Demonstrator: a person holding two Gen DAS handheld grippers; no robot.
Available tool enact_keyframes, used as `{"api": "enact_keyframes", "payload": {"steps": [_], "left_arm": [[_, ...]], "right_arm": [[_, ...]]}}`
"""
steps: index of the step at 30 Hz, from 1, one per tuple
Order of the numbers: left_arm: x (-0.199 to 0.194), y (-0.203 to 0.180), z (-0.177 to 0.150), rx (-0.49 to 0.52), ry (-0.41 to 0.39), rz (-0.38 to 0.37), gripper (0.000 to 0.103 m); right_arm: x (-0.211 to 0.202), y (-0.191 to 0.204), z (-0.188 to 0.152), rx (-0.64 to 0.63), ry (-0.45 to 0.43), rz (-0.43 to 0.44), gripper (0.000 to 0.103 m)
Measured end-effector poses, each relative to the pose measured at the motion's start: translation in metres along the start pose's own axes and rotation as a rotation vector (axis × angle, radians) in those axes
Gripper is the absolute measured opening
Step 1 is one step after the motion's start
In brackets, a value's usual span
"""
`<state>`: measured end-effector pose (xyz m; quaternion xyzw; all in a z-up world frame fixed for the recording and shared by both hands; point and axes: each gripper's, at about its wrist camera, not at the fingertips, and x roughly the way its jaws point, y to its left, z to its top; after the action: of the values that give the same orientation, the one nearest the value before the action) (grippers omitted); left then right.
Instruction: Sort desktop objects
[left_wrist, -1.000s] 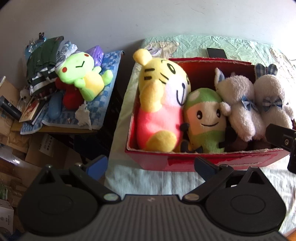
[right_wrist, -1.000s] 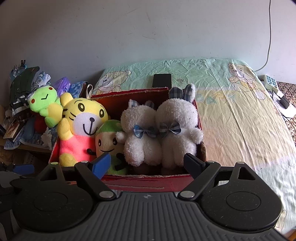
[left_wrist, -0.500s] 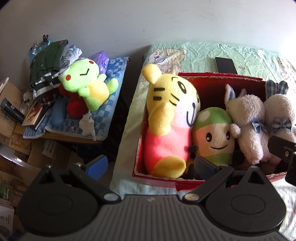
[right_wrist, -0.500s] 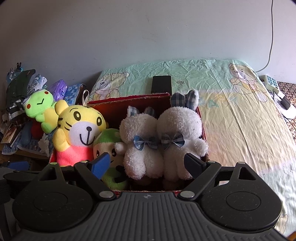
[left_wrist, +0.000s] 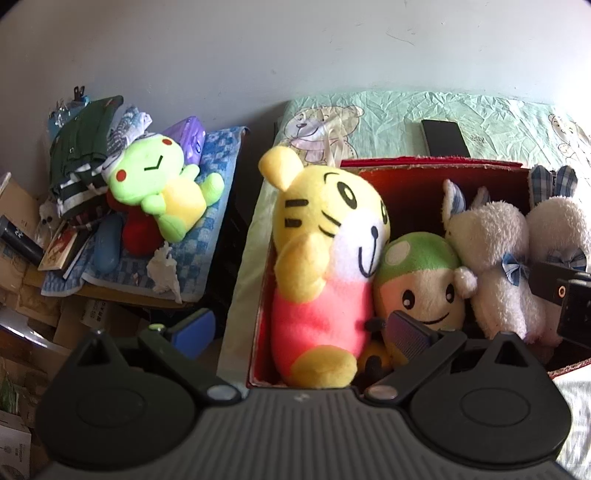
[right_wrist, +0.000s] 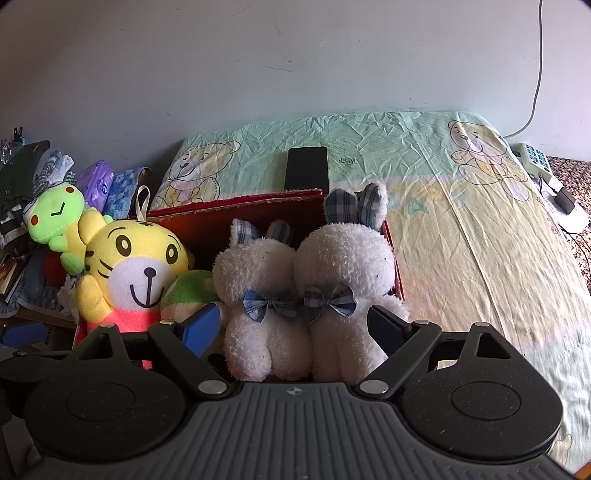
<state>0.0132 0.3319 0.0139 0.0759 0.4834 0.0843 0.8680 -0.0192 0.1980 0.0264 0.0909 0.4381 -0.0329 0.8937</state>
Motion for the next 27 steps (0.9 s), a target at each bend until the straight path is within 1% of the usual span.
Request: {"api": "enact_keyframes", "payload": {"steps": [4, 12, 16, 27], "left_arm": [[0.006, 0.002, 0.005, -0.009, 0.007, -0.003, 0.1], [0.015, 0.003, 0.007, -0.012, 0.011, -0.006, 0.1], [0.02, 0.002, 0.008, -0.009, 0.015, -0.009, 0.1], [0.025, 0.0, 0.009, -0.012, 0.013, -0.012, 0.1]], "right_arm": [[0.006, 0.002, 0.003, -0.017, 0.0, -0.026, 0.089], [0.016, 0.006, 0.004, -0.027, 0.007, -0.038, 0.089], [0.021, 0.005, 0.004, -0.017, 0.022, -0.031, 0.089], [0.025, 0.007, 0.005, -0.037, 0.01, -0.049, 0.089]]}}
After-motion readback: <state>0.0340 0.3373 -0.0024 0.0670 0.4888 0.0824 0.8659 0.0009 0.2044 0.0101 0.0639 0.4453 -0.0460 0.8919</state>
